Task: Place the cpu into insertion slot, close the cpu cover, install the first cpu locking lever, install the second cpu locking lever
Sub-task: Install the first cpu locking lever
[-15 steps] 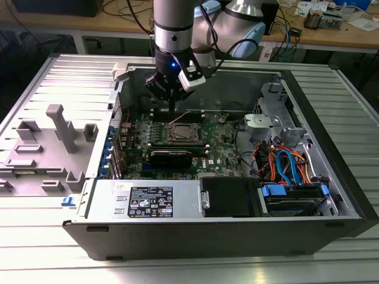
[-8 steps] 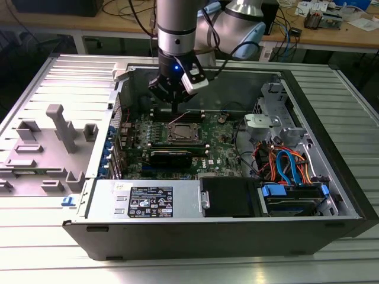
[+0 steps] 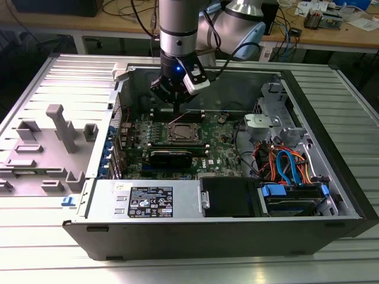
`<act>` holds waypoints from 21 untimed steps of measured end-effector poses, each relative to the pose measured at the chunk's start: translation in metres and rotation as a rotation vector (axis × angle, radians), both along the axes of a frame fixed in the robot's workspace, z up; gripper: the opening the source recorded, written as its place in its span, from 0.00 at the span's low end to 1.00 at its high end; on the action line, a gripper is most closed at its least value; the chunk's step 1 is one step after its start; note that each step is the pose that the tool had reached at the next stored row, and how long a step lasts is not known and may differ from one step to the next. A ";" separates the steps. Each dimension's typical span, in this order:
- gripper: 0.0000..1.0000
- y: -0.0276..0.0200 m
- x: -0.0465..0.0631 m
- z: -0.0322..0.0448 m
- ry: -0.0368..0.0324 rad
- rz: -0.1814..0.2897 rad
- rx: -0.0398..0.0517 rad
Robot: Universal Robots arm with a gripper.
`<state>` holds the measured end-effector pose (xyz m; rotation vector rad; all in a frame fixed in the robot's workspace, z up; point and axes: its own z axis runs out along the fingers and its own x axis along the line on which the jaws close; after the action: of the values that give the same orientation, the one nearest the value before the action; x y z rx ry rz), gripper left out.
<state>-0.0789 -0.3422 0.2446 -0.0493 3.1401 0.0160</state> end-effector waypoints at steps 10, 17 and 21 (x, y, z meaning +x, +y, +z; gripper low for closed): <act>0.11 0.0011 0.002 -0.0052 -0.0013 -0.019 -0.0007; 0.11 0.0050 0.006 -0.0080 -0.0014 -0.019 -0.0017; 0.11 0.0066 0.009 -0.0104 -0.0014 -0.019 -0.0032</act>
<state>-0.0704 -0.3356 0.2342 -0.0193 3.1390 0.0110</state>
